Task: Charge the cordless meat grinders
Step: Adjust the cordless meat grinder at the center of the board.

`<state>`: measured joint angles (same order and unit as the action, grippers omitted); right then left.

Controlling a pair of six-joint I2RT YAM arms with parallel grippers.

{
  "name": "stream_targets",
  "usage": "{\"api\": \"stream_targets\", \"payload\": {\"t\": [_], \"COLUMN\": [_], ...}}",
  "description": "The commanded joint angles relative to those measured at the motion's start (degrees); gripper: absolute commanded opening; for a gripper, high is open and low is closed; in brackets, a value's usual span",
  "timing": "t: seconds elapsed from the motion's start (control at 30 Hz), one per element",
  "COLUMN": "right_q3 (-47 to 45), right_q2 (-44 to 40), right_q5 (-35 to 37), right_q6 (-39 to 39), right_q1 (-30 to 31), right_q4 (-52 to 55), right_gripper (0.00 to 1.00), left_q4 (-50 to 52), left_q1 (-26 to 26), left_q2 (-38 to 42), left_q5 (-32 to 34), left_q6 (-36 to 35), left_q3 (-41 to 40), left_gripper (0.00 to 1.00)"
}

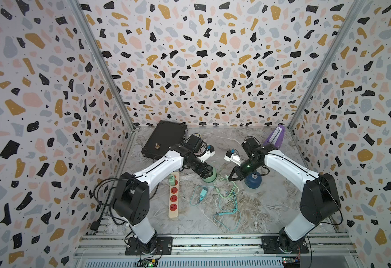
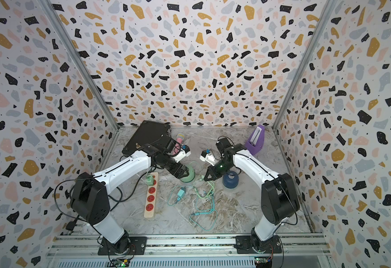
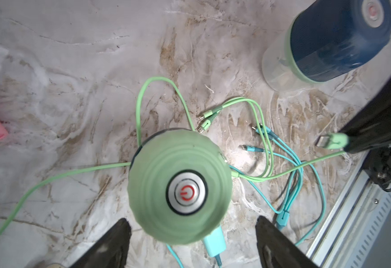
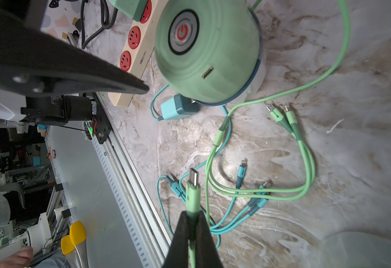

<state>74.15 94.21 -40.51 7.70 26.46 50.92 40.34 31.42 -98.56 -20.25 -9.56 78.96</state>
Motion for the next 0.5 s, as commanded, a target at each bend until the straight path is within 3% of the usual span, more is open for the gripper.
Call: {"api": "stream_targets", "payload": {"t": [0.0,0.27,0.47], "right_q3": [-0.67,-0.06,-0.28], "right_q2": [-2.81,-2.13,-1.79], "right_q5": [-0.67,-0.71,-0.8], "right_q6": [-0.49,-1.02,-1.02], "right_q1": [-0.35,-0.53,-0.65], "right_q4": [-0.25,-0.47,-0.63], "right_gripper": [0.0,0.0,0.0], "left_q4": [1.1,5.2,9.12], "left_q1": [0.03,2.28,2.59], "left_q2": [-2.69,-5.88,-7.2], "left_q5": [-0.97,-0.84,0.16], "left_q6": [-4.47,-4.96,-7.95], "left_q3": [4.92,5.89,5.9], "left_gripper": [0.85,0.87,0.81]}}
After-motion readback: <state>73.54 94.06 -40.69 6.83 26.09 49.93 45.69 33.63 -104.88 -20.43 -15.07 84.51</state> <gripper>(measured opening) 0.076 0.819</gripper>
